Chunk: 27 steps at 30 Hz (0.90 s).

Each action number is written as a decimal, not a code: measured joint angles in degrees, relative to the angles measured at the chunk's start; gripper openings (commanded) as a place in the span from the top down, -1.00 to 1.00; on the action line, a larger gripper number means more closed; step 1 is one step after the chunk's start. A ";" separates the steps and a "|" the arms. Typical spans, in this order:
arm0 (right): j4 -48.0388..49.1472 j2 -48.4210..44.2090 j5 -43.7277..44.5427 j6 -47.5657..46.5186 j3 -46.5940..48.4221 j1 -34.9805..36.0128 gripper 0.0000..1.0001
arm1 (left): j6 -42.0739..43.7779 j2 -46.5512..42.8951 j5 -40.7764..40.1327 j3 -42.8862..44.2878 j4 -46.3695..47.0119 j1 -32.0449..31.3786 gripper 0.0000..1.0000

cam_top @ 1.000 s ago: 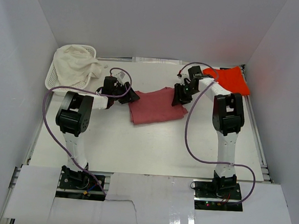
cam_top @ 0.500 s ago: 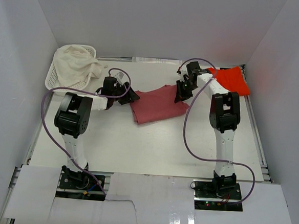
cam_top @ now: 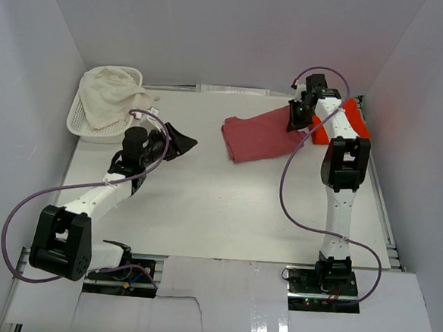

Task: Fold and stack the t-shirts
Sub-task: Put the neatly folded tshirt into the corner of the board with the right arm

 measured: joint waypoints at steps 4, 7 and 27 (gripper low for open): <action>1.51 0.00 2.73 -1.88 0.92 -1.99 0.85 | -0.76 -1.70 0.66 -6.34 -0.90 -0.26 -0.31; 3.13 0.00 4.55 -3.04 1.03 -2.89 0.85 | -0.94 -1.88 1.07 -9.35 -2.62 -0.26 -0.30; 18.03 -1.03 14.14 -8.22 4.79 -13.29 0.85 | -0.09 0.33 1.99 -5.84 -7.17 -0.26 -0.28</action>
